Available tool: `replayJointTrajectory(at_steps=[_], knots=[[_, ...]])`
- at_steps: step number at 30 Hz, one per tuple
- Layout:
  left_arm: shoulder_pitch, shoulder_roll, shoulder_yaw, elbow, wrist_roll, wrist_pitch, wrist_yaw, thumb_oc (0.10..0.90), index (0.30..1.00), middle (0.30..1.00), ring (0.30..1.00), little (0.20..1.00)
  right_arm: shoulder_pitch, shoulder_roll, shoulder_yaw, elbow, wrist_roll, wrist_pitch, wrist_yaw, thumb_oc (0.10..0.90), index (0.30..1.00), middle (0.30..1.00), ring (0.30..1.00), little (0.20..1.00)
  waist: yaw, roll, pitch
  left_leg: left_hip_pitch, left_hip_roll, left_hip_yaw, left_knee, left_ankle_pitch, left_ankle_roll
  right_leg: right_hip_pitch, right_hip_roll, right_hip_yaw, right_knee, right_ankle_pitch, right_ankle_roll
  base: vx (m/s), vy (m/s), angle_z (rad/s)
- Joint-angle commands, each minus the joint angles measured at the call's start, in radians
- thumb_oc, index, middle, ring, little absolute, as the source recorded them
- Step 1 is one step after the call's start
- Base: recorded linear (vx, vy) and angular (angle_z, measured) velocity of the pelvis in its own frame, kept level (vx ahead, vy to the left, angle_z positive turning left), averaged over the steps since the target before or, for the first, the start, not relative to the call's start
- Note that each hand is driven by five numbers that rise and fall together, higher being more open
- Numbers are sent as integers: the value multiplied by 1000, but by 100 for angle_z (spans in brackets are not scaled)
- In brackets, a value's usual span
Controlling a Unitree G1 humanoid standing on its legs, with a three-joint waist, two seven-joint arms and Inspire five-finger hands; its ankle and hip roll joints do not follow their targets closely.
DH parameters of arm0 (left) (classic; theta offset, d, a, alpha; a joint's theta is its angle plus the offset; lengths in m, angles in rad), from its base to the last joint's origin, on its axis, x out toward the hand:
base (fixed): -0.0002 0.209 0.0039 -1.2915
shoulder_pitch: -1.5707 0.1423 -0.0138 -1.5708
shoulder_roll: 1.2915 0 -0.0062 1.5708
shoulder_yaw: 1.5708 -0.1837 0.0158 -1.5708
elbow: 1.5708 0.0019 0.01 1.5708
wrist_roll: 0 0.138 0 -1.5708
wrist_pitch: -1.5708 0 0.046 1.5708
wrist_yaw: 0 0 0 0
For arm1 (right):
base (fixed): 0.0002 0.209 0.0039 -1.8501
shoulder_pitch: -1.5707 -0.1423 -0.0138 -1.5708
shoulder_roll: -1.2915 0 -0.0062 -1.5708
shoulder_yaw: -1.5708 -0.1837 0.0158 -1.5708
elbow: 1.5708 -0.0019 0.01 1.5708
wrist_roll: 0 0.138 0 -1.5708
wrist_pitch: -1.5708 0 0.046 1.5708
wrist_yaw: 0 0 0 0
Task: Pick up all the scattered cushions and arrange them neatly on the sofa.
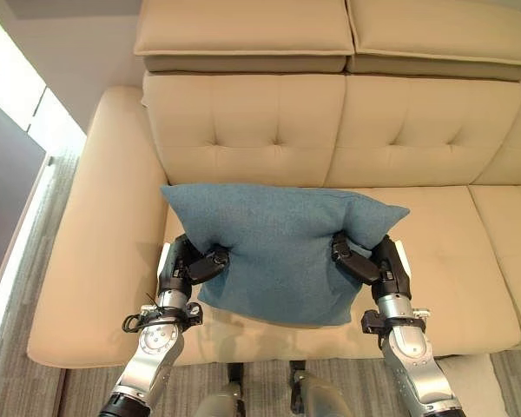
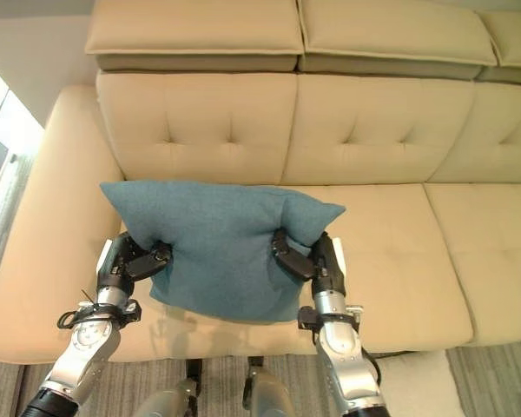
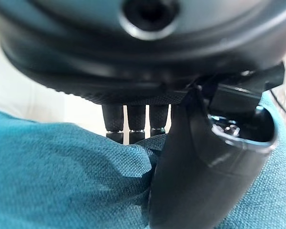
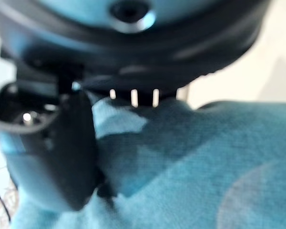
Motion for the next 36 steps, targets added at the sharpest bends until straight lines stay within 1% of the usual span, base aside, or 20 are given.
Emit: replayJointTrajectory(at_steps=[1,5,8,10,12,13,14,15,19,21,24,26,27,28,29,31,32,33,36], knots=[[-151,-47,-40,-139,70,-135,-8,400,300,300,300,300,-179,-9,65,-100,-57,-116,-2,400,300,300,300,300,5,16,-129,2,-11,-9,32,-131,-16,72,-21,-24,35,-145,76,94,-89,3],[-236,-31,-28,-80,116,-134,60,400,300,300,300,300,-290,-45,95,-56,-86,-104,-40,400,300,300,300,300,14,22,-131,11,-1,-18,8,-118,-29,83,-14,-43,25,-155,68,79,-75,0],[-338,-13,-25,-9,120,-142,113,400,300,300,300,300,-426,-70,126,-13,-100,-102,-81,400,300,300,300,300,19,27,-125,-1,4,-23,2,-107,-39,72,-9,-51,25,-160,63,18,-38,12],[-432,10,-34,42,108,-146,145,400,300,300,300,300,-532,-92,152,22,-108,-95,-116,400,300,300,300,300,21,33,-116,-22,5,-31,1,-96,-46,54,-6,-55,30,-162,61,-21,-22,17],[-527,42,-44,90,99,-152,173,400,300,300,300,300,-644,-130,175,64,-119,-85,-145,400,300,300,300,300,23,38,-103,-54,5,-40,1,-81,-51,23,-2,-56,39,-165,61,-53,-19,14],[-593,59,-46,129,76,-159,192,400,300,300,300,300,-723,-151,198,97,-128,-74,-162,400,300,300,300,300,23,42,-100,-83,3,-52,1,-74,-54,-10,3,-53,51,-165,58,-54,-19,23],[-597,59,-46,132,76,-160,192,400,300,300,300,300,-728,-151,199,100,-128,-75,-162,400,300,300,300,300,22,42,-100,-87,3,-52,1,-73,-54,-14,3,-54,54,-166,58,-40,-17,22],[-628,69,-53,154,58,-164,197,400,300,300,300,300,-768,-161,214,118,-131,-69,-170,400,300,300,300,300,24,44,-100,-99,3,-56,1,-69,-56,-26,5,-53,59,-167,56,-15,-12,14],[-787,132,-77,274,11,-173,212,400,300,300,300,300,-920,-182,252,227,-132,-56,-211,400,300,300,300,300,24,51,-91,-154,-2,-73,1,-52,-61,-82,11,-44,82,-164,52,-17,-10,6],[-862,148,-94,318,-11,-180,217,400,300,300,300,300,-984,-195,271,275,-142,-55,-231,400,300,300,300,300,25,53,-81,-179,-3,-82,1,-40,-64,-104,12,-43,84,-161,52,-19,-10,7],[-960,175,-114,386,-24,-192,235,400,300,300,300,300,-1052,-191,271,340,-144,-61,-276,400,300,300,300,300,24,58,-62,-218,-3,-92,1,-32,-72,-146,13,-41,94,-159,55,-33,-5,15],[-1040,172,-132,458,-40,-194,248,400,300,300,300,300,-1111,-194,280,406,-150,-70,-315,400,300,300,300,300,23,61,-51,-258,-5,-101,1,-19,-79,-188,13,-41,103,-154,56,-52,-4,13],[-1044,172,-132,461,-41,-195,247,400,300,300,300,300,-1114,-194,281,409,-150,-72,-315,400,300,300,300,300,23,61,-51,-261,-5,-101,1,-18,-79,-192,12,-42,105,-155,56,-33,-2,9],[-1078,176,-142,491,-45,-194,248,400,300,300,300,300,-1136,-202,285,435,-155,-72,-333,400,300,300,300,300,23,64,-48,-277,-5,-103,1,-14,-83,-210,12,-43,106,-152,57,-63,-5,5],[-1139,177,-161,536,-56,-192,250,400,300,300,300,300,-1184,-216,298,485,-171,-69,-372,400,300,300,300,300,20,71,-39,-322,-8,-110,1,-5,-87,-256,11,-48,115,-147,59,-75,2,5],[-1169,173,-163,557,-66,-195,250,400,300,300,300,300,-1211,-226,305,514,-184,-61,-391,400,300,300,300,300,20,78,-28,-357,-8,-112,1,2,-90,-296,8,-50,123,-143,61,-50,7,5],[-1170,173,-162,558,-66,-195,250,464,396,396,396,396,-1213,-226,306,515,-184,-61,-392,587,580,580,580,580,20,79,-31,-360,-8,-112,1,2,-90,-300,8,-50,125,-144,61,-44,35,6],[-1171,172,-159,560,-88,-203,244,800,900,900,900,900,-1239,-239,313,550,-184,-55,-402,800,900,900,900,900,23,86,-19,-391,-8,-115,1,10,-90,-335,7,-46,133,-140,64,-32,39,5],[-1159,182,-159,580,-94,-200,228,800,900,900,900,900,-1251,-257,312,574,-176,-48,-399,800,900,900,900,900,24,92,-15,-415,-12,-117,1,14,-91,-363,7,-42,139,-139,66,-11,20,3]])
